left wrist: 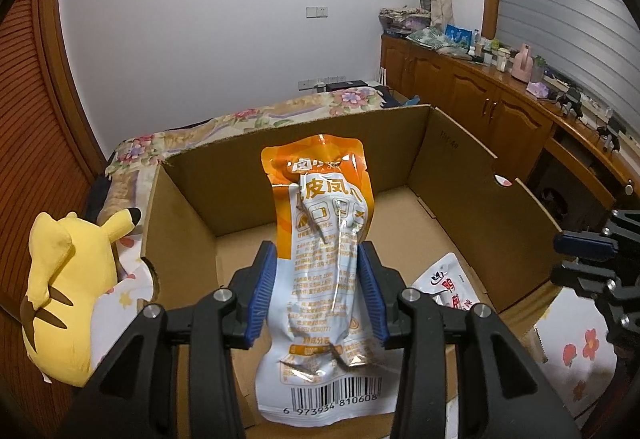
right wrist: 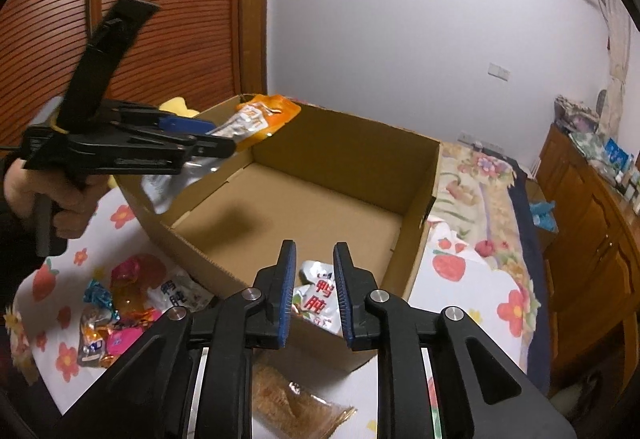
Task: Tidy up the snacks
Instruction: 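Open both tools to drop the packets into the box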
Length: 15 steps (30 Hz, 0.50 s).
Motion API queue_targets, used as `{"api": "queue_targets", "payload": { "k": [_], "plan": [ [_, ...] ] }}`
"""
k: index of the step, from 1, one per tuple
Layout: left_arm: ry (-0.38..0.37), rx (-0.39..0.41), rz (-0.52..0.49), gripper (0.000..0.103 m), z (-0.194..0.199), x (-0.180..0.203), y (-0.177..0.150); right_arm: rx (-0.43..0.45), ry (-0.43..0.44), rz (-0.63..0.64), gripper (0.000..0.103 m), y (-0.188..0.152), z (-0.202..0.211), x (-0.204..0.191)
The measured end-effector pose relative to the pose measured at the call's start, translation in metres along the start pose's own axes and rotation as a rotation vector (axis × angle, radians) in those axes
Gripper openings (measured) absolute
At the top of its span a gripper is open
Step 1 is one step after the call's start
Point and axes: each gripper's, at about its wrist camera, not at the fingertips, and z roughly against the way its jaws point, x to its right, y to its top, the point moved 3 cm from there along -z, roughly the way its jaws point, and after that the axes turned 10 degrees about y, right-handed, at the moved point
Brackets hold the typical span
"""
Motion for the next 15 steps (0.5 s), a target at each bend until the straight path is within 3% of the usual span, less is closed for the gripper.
{"api": "queue_targets", "payload": {
  "k": [8,15],
  "plan": [
    [-0.011,-0.011,0.01,0.049,0.006,0.0,0.0,-0.001,0.014,-0.012,0.035,-0.009,0.004,-0.006],
    [-0.024,0.017,-0.007,0.051,0.045,0.006,-0.021,0.0,0.015,-0.032,0.04,-0.025,0.023,-0.018]
  ]
}}
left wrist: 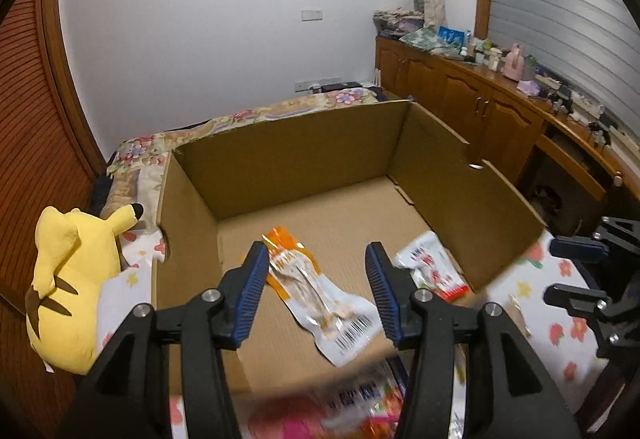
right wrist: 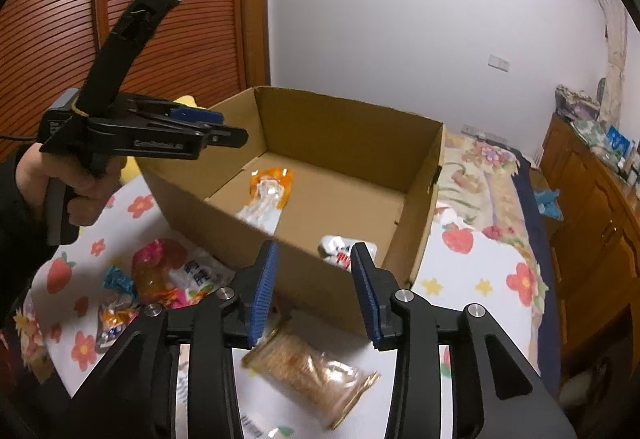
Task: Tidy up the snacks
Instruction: 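Open both tools to drop the packets into the box, then move both tools back to the snack pile beside the box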
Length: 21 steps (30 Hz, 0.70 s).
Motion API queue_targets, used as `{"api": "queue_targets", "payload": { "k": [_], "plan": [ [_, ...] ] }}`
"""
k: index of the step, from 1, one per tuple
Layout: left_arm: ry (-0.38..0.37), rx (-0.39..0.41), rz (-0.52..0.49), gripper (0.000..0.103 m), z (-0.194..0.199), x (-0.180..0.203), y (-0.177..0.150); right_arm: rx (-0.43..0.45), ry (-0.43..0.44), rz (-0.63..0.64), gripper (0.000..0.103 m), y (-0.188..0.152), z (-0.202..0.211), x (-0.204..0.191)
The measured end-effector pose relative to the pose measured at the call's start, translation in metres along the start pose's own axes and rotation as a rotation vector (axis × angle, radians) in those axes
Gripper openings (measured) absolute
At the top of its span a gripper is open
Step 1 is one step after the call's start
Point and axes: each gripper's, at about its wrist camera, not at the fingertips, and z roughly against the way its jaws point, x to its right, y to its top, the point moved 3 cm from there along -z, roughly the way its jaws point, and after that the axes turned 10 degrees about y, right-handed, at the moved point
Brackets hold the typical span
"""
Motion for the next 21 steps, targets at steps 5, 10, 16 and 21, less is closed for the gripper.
{"api": "queue_targets", "payload": {
  "k": [5,10,16,21],
  "plan": [
    [-0.026,0.023,0.0,0.056,0.037,0.004,-0.03,0.002,0.006,-0.027,0.052,-0.022,0.014,-0.012],
    [-0.028,0.036,-0.016,0.064,0.062,0.007,-0.063,-0.011,0.02,-0.046,0.055,-0.048,0.018,-0.031],
    [-0.034,0.021,-0.006,0.065,0.077,0.008,-0.106,-0.044,0.05,-0.06,0.058,-0.076,0.008,-0.049],
    [-0.032,-0.009,0.01,0.065,0.076,0.005,-0.136,-0.082,0.058,-0.066,0.058,-0.099,-0.006,-0.058]
  ]
}}
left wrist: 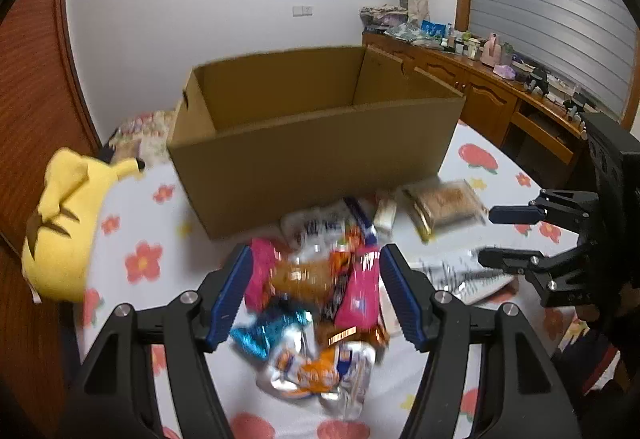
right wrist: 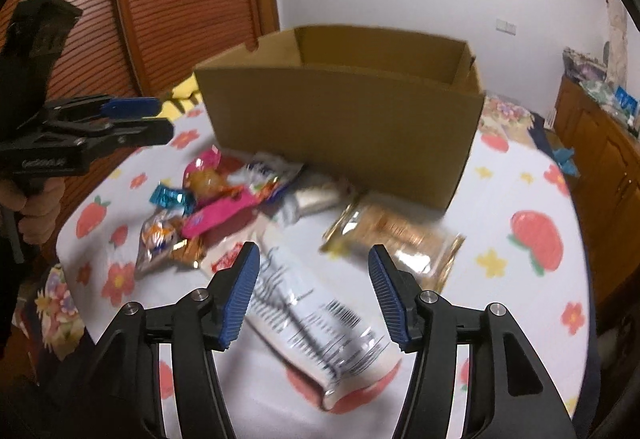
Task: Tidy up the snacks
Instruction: 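Move both tools back to the snack pile beside the box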
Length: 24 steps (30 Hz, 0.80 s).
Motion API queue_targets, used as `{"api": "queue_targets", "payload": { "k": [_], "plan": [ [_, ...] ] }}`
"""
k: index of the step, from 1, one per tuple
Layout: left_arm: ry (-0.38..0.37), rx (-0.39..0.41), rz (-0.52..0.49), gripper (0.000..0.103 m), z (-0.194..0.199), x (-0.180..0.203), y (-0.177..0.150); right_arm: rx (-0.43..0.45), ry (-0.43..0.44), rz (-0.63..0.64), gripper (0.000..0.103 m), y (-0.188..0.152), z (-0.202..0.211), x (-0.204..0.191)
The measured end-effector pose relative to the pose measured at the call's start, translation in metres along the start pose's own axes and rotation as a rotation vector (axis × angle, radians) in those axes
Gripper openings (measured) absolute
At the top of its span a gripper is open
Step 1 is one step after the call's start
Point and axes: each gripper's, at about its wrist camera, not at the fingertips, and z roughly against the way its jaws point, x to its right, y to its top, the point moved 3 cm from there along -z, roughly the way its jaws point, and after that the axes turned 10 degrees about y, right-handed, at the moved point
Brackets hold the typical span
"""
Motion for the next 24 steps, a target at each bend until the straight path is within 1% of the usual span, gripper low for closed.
{"api": "queue_targets", "payload": {
  "k": [3,7,9,12,15,20,22,24],
  "plan": [
    [-0.002,-0.021,0.024,0.065,-0.004,-0.004,-0.013,-0.014,0.0,-0.005,0.058,-0.007,-0.007,-0.003],
    [0.002,-0.029,0.047,0.065,-0.006,-0.005,-0.026,-0.039,-0.006,-0.01,0.058,-0.013,-0.018,0.0],
    [0.004,-0.033,0.062,0.065,-0.007,-0.006,-0.029,-0.065,0.008,-0.016,0.059,-0.017,-0.024,0.002],
    [0.001,-0.038,0.08,0.065,-0.007,-0.006,-0.034,-0.09,0.005,-0.017,0.059,-0.024,-0.029,0.004],
    [-0.005,-0.041,0.091,0.065,-0.005,-0.005,-0.039,-0.103,0.012,-0.014,0.06,-0.03,-0.027,0.003],
    [-0.013,-0.052,0.097,0.065,-0.006,0.0,-0.043,-0.12,0.03,0.001,0.067,-0.039,-0.02,-0.003],
    [-0.013,-0.055,0.094,0.065,-0.007,0.002,-0.044,-0.129,0.02,0.016,0.069,-0.042,-0.02,-0.007],
    [-0.014,-0.058,0.097,0.065,-0.008,0.003,-0.044,-0.133,0.002,0.031,0.074,-0.042,-0.021,-0.009]
  ]
}}
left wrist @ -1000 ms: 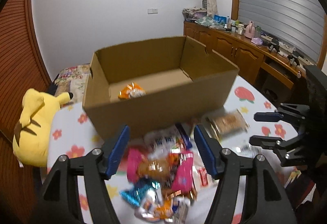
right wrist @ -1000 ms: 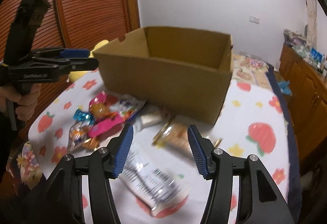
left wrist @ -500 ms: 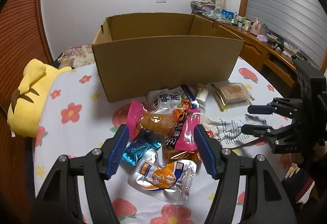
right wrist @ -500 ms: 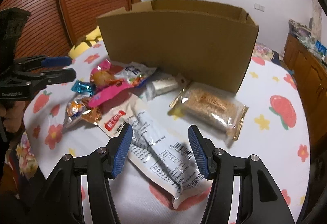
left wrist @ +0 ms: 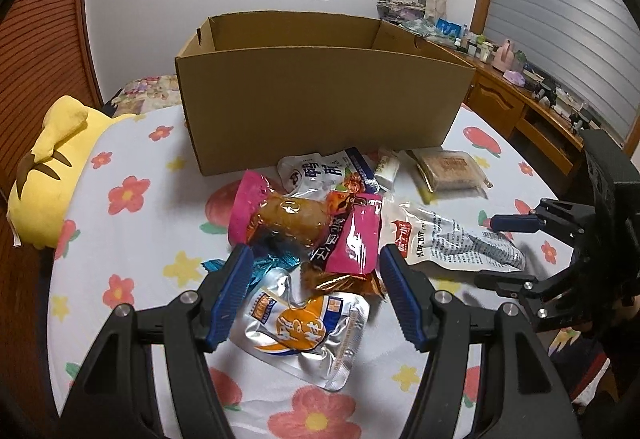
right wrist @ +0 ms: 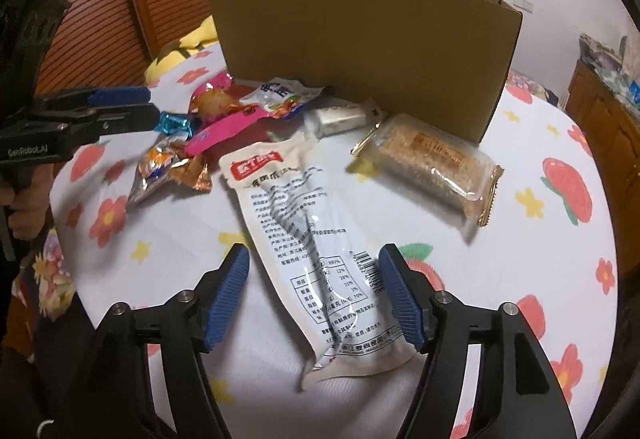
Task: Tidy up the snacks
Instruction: 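Move both tools back to the snack pile beside the box, then grasp the pink-wrapped snack with the left tool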
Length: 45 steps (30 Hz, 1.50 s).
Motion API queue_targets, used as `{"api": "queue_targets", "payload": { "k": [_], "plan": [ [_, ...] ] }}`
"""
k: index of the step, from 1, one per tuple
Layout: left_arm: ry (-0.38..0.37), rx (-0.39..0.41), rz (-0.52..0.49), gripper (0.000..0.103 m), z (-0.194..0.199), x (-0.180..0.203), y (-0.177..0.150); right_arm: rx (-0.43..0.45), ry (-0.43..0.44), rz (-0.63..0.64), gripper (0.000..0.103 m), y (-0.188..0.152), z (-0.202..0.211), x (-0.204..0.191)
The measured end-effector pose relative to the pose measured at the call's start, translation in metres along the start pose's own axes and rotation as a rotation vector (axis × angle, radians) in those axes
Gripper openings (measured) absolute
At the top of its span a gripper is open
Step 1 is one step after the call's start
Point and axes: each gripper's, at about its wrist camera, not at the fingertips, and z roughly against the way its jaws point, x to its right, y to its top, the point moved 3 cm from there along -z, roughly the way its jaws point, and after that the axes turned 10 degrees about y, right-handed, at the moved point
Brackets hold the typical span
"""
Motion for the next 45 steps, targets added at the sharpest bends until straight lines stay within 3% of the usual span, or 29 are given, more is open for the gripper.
{"api": "queue_targets", "payload": {
  "k": [3,14,19,25,29,39,45],
  "plan": [
    [0.0,-0.011,0.003,0.065,-0.003,0.001,-0.001,-0.011,-0.047,0.007,0.077,0.002,-0.006,0.002],
    [0.005,-0.033,0.049,0.065,-0.015,0.003,0.008,-0.012,-0.062,0.022,0.082,0.004,-0.02,0.005],
    [0.025,-0.027,0.105,0.065,-0.023,0.003,0.017,-0.006,-0.066,0.021,0.082,0.003,-0.02,0.004],
    [0.107,-0.04,0.194,0.059,-0.038,-0.009,0.029,-0.005,-0.068,0.021,0.082,0.003,-0.02,0.004],
    [0.104,-0.061,0.243,0.056,-0.047,-0.012,0.036,-0.003,-0.07,0.02,0.082,0.003,-0.02,0.004],
    [0.173,-0.13,0.232,0.056,-0.065,-0.004,0.031,-0.001,-0.075,0.018,0.082,0.003,-0.02,0.004],
    [0.154,-0.131,0.23,0.058,-0.061,-0.004,0.023,0.001,-0.079,0.015,0.082,0.003,-0.02,0.004]
  ]
}}
